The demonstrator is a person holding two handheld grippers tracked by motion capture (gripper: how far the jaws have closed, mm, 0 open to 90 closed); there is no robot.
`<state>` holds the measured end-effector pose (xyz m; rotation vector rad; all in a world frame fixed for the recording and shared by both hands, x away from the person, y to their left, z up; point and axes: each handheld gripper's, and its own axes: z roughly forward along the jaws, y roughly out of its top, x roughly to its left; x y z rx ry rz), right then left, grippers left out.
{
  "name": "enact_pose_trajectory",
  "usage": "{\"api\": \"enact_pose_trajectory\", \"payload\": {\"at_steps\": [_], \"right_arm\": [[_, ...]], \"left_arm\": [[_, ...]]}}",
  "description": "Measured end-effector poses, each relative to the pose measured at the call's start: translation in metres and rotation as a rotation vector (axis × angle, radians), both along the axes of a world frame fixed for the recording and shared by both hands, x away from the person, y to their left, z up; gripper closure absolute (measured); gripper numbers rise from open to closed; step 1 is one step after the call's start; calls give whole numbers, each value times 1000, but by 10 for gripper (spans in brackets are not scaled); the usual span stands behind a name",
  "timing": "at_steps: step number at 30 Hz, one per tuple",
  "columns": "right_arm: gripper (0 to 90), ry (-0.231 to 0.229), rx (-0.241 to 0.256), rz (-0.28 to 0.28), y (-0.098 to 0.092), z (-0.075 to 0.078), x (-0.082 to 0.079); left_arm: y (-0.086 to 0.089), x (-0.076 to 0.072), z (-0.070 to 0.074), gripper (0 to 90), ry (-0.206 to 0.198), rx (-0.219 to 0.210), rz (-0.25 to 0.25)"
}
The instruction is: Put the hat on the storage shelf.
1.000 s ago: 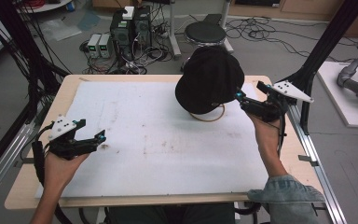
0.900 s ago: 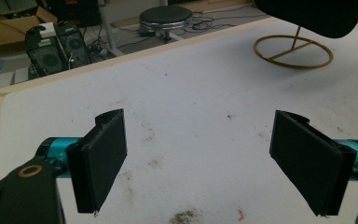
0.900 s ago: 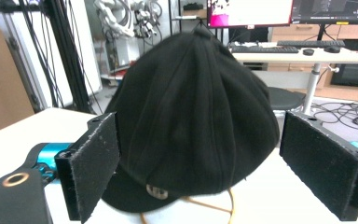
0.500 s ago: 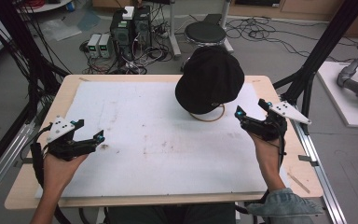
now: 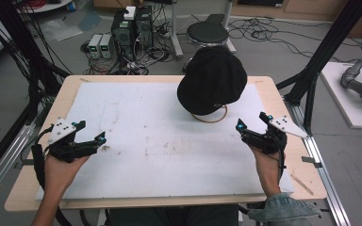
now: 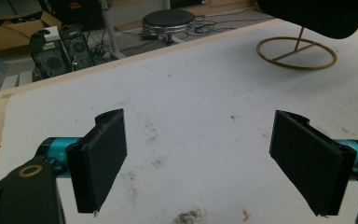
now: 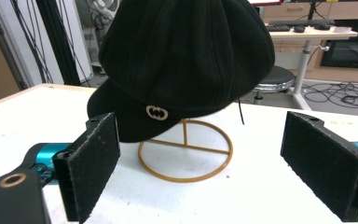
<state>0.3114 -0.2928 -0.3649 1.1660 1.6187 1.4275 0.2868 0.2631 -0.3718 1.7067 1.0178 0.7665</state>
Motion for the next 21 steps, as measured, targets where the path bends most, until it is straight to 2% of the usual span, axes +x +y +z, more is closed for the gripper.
{"api": "enact_pose_trajectory", "payload": {"at_steps": [8,21], "right_arm": [[117,28,0,-4,3,-21,-4],[117,37,-4,-15,3,-24,-3]], "left_arm": [[0,0,0,191,-1,3,-1],[0,0,-1,191,-1,9,0]]}}
